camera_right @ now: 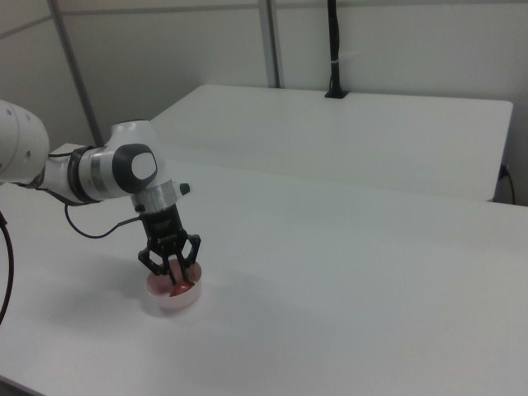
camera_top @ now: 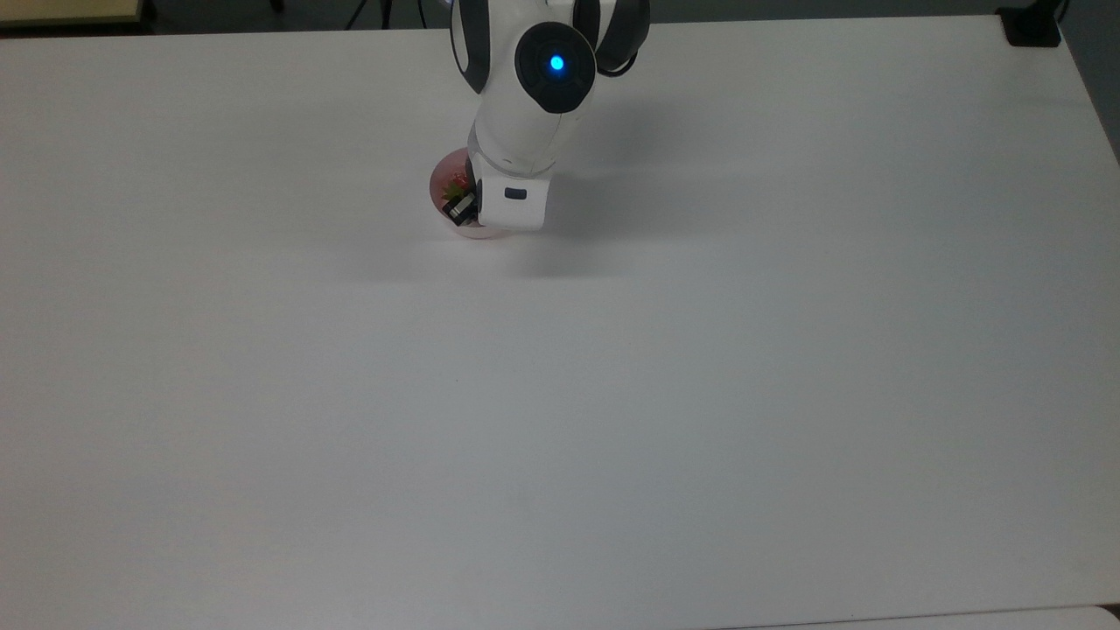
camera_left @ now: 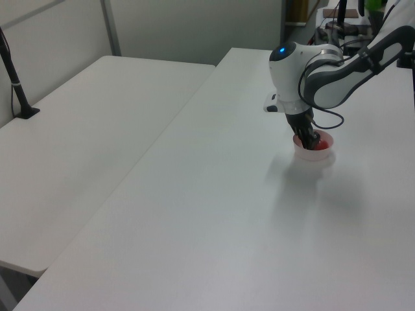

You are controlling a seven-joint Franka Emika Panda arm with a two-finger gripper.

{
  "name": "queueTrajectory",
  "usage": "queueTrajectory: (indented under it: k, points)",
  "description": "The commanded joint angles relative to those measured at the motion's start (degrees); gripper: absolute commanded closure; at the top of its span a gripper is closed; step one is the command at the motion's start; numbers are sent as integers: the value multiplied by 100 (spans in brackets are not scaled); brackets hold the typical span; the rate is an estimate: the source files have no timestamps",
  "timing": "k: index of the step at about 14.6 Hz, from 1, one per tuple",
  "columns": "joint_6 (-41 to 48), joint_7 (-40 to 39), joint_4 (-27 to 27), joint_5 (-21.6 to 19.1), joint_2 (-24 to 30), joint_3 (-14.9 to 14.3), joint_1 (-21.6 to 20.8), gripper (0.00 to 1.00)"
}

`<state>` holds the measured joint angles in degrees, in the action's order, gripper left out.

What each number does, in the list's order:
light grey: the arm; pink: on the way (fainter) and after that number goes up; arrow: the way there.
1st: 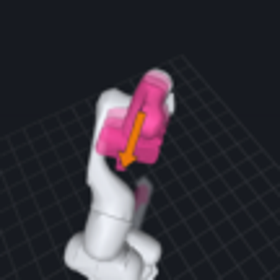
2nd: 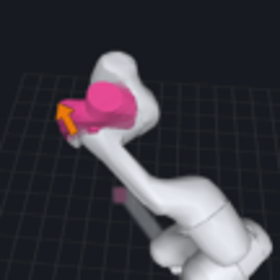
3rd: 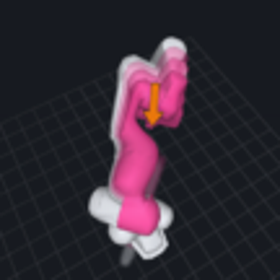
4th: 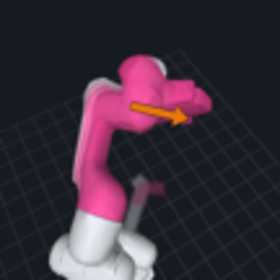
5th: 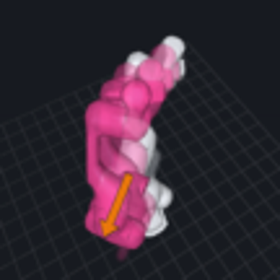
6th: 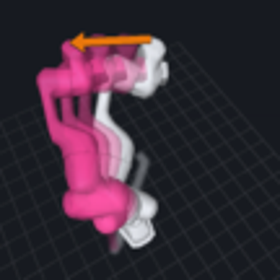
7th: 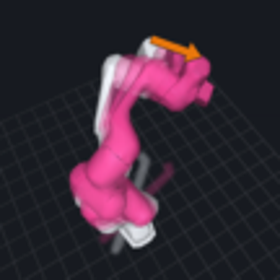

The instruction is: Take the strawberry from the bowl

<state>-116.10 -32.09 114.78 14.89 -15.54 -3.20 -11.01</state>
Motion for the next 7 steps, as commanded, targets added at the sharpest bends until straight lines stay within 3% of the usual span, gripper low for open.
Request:
queueTrajectory:
  k: [1,5,6,7]
  points:
    - [262,72,-147,-240,314,-119,-147,80]
    - [571,2,-395,-443,332,-119,-147,82]
    - [571,19,-386,-444,323,-119,-138,52]
    - [563,71,-360,-444,323,-119,-138,14]
